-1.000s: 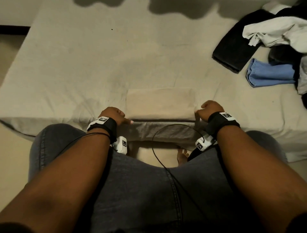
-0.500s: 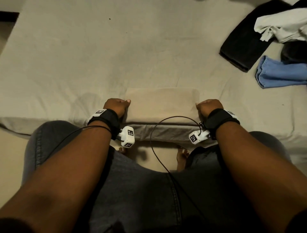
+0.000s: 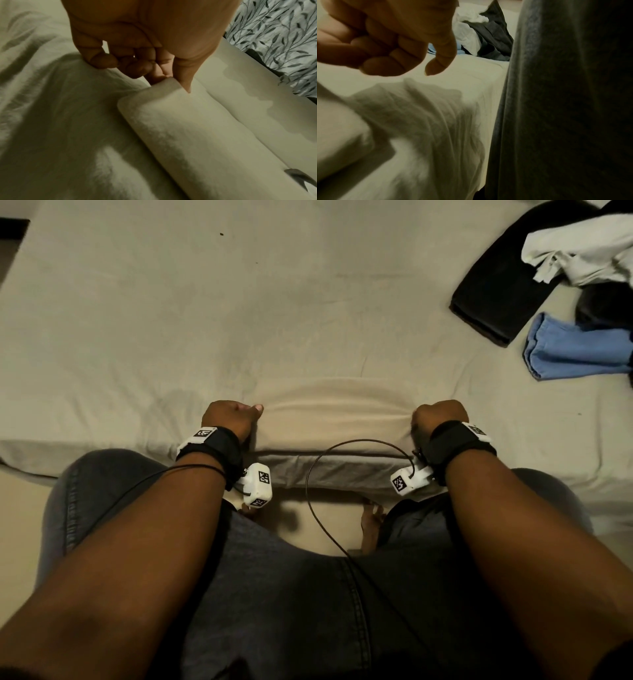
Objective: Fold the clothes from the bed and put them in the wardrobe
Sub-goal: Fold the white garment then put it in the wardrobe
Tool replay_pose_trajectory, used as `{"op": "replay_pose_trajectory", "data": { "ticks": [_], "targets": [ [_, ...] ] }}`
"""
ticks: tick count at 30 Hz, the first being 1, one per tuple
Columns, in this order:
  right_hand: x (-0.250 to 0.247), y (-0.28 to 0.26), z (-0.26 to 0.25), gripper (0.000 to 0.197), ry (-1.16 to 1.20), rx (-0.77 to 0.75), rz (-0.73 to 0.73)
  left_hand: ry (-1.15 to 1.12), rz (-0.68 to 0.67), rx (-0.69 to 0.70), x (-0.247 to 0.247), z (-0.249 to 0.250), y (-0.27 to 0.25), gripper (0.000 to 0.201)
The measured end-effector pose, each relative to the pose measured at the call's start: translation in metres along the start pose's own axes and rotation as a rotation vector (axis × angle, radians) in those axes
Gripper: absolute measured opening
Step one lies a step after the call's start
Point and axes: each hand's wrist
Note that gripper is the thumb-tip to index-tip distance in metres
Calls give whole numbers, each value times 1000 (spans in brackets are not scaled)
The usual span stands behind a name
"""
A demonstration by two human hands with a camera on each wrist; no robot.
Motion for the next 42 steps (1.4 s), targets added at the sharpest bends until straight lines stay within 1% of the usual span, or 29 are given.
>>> {"op": "replay_pose_trajectory", "data": {
  "ticks": [1, 3, 4, 5, 7, 9, 12, 13, 14, 16, 17, 20, 21, 22, 24, 26, 27, 30, 33, 36, 37, 39, 40, 41, 42],
  "targets": [
    [2, 2, -1, 40, -23, -14, -2, -26, -3, -6, 0, 4, -1, 46],
    [3, 1, -7, 38, 19, -35, -26, -47, -2, -5, 0, 13, -2, 56],
    [3, 6, -9, 37, 35, -62, -31, -56, 4, -5, 0, 18, 0, 58],
    [4, 7, -12, 35, 45, -92, -14, -69, 19, -6, 0, 22, 2, 56],
    [3, 8, -18, 33, 57, -137, 16, -83, 49, 6, -1, 33, 8, 45],
    [7, 17, -18, 33, 71, -150, 14, -73, 51, 21, 3, 38, 21, 44],
    [15, 21, -20, 37, 63, -202, 49, -159, 67, -82, 4, 44, 34, 45],
    [18, 23, -21, 41, 75, -228, 51, -208, 69, -102, 6, 46, 39, 43],
    [22, 27, -21, 45, 56, -258, 61, -224, 58, -83, 7, 50, 42, 40],
    [25, 31, -23, 38, 125, -249, 78, -195, 45, -30, 9, 52, 47, 28],
    [27, 35, -22, 34, 145, -240, 85, -223, 41, -44, 12, 52, 49, 25],
    [34, 41, -21, 39, 86, -232, 32, -238, 26, -8, 18, 49, 53, 29],
    [35, 43, -21, 36, 107, -225, 34, -221, 34, 2, 19, 48, 53, 28],
    [35, 44, -22, 29, 142, -233, 56, -228, 54, 10, 19, 48, 53, 27],
    [32, 48, -22, 18, 223, -251, 150, -283, 114, 4, 17, 45, 54, 23],
    [28, 51, -23, 14, 268, -256, 226, -301, 184, -20, 14, 41, 52, 21],
    [28, 51, -23, 14, 273, -264, 230, -314, 195, -21, 13, 38, 50, 22],
    [36, 53, -25, 15, 242, -299, 191, -325, 172, -20, 16, 34, 45, 23],
    [33, 53, -25, 11, 176, -275, 223, -325, 203, -15, 14, 32, 48, 17],
    [33, 54, -17, 14, 163, -236, 174, -267, 198, 21, 16, 24, 50, 16],
    [35, 52, -17, 14, 154, -253, 146, -227, 187, 46, 17, 23, 50, 18],
    [38, 45, -20, 14, 104, -317, 122, -106, 174, 99, 18, 27, 47, 31],
    [36, 40, -24, 21, 68, -351, 118, -49, 177, 143, 16, 33, 43, 40],
    [34, 33, -29, 32, 27, -386, 110, 23, 185, 227, 16, 39, 39, 47],
    [33, 23, -34, 44, -41, -439, 100, 116, 203, 361, 15, 48, 30, 51]
  ]
}}
Point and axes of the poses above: each hand's wrist, its own y-axis towards the middle knuckle, its own x-axis out of the palm, z = x × y, and after that the axes turned 7 degrees about y, right-handed
